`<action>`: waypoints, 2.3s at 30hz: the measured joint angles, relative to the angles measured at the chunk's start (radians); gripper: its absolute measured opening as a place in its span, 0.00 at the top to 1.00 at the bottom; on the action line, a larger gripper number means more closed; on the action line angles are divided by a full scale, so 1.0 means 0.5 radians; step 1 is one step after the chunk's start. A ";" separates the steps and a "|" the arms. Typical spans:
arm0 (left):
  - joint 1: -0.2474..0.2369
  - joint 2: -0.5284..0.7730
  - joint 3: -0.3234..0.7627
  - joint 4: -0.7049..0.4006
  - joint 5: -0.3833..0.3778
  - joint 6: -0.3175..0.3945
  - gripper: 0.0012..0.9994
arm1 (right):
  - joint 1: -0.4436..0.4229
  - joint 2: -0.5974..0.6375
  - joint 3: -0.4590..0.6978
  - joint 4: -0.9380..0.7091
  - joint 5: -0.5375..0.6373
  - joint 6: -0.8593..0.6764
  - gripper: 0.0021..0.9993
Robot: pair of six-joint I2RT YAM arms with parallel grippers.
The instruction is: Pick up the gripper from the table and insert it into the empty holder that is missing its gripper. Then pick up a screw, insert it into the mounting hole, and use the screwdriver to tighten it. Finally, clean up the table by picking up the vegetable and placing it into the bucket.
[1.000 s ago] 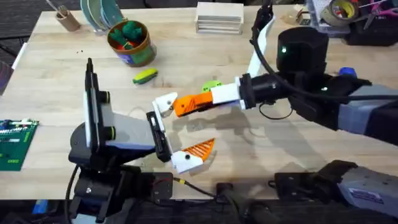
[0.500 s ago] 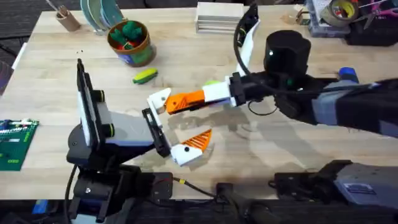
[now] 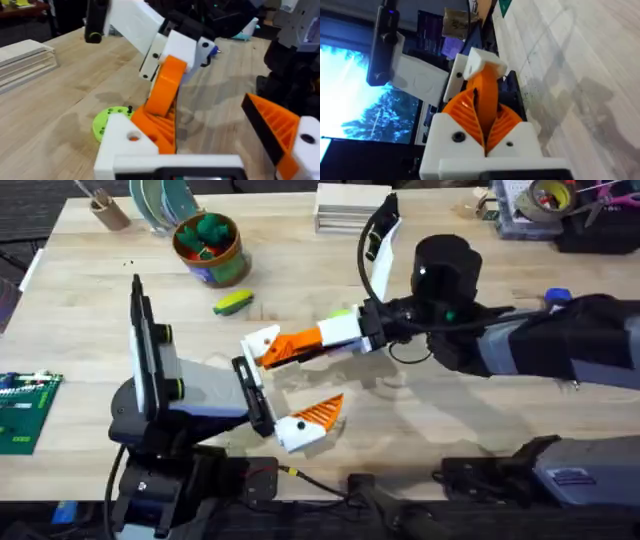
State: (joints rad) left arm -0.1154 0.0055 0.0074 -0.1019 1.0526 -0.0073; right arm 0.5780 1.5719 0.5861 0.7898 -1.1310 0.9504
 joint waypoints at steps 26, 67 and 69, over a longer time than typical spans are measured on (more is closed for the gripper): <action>0.042 -0.001 0.000 -0.005 0.026 0.031 0.01 | 0.113 0.020 -0.014 0.203 0.360 0.090 0.99; 0.055 -0.001 0.002 -0.006 0.039 0.059 0.01 | 0.156 0.034 -0.014 0.277 0.390 0.151 0.75; 0.039 -0.001 0.002 -0.011 0.088 0.063 0.01 | 0.144 0.034 -0.014 0.274 0.298 0.151 0.73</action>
State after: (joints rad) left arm -0.0957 0.0051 0.0082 -0.1073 1.0968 0.0242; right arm 0.6498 1.5890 0.5789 0.9269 -0.9820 1.0259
